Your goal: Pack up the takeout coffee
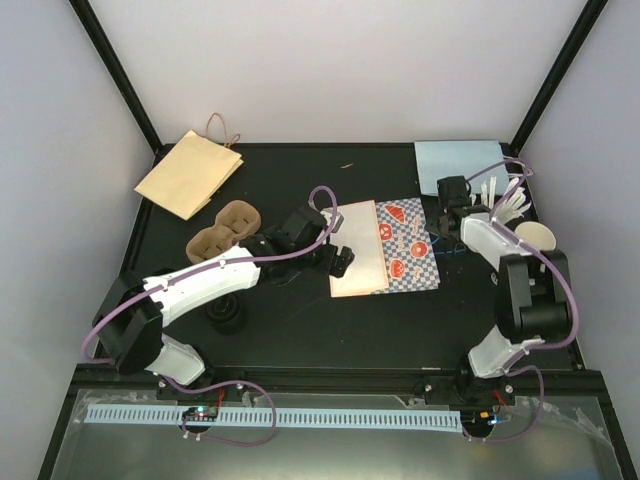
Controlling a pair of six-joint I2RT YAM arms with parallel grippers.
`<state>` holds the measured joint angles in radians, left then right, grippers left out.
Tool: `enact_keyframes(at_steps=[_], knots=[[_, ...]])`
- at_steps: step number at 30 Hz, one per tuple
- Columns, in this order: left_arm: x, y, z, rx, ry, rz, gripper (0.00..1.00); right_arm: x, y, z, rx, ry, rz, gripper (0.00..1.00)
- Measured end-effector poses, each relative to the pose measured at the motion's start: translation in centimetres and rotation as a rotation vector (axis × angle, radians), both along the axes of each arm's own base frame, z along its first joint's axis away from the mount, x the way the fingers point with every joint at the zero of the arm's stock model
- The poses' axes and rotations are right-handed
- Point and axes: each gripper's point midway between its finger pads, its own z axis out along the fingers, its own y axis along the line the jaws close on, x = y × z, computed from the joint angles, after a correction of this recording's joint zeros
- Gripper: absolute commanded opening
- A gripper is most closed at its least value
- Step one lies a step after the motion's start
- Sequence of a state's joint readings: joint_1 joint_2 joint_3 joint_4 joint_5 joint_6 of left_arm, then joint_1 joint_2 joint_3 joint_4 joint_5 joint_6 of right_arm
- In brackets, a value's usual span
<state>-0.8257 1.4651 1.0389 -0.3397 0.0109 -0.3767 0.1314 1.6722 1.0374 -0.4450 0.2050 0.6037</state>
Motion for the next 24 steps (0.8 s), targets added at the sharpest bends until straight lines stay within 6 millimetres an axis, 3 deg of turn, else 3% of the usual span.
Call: enact_keyframes(at_steps=[6,14,20,24], knots=[[0.0,0.2,0.0,0.013,-0.003,0.0,0.99,-0.1,3.6,6.3,0.026,-0.15,0.167,0.01],[0.0,0.2,1.6,0.0,-0.028,-0.005,0.99,-2.3,7.9,14.4,0.149,-0.334,0.396,0.01],[-0.1,0.2,4.3,-0.041,-0.063,-0.017,0.99,-3.9,10.1,19.1,0.211,-0.418,0.534,0.01],[-0.5,-0.3,5.6,-0.081,-0.07,-0.039,0.99,-5.2,11.0,21.2,0.244,-0.459,0.595,0.01]])
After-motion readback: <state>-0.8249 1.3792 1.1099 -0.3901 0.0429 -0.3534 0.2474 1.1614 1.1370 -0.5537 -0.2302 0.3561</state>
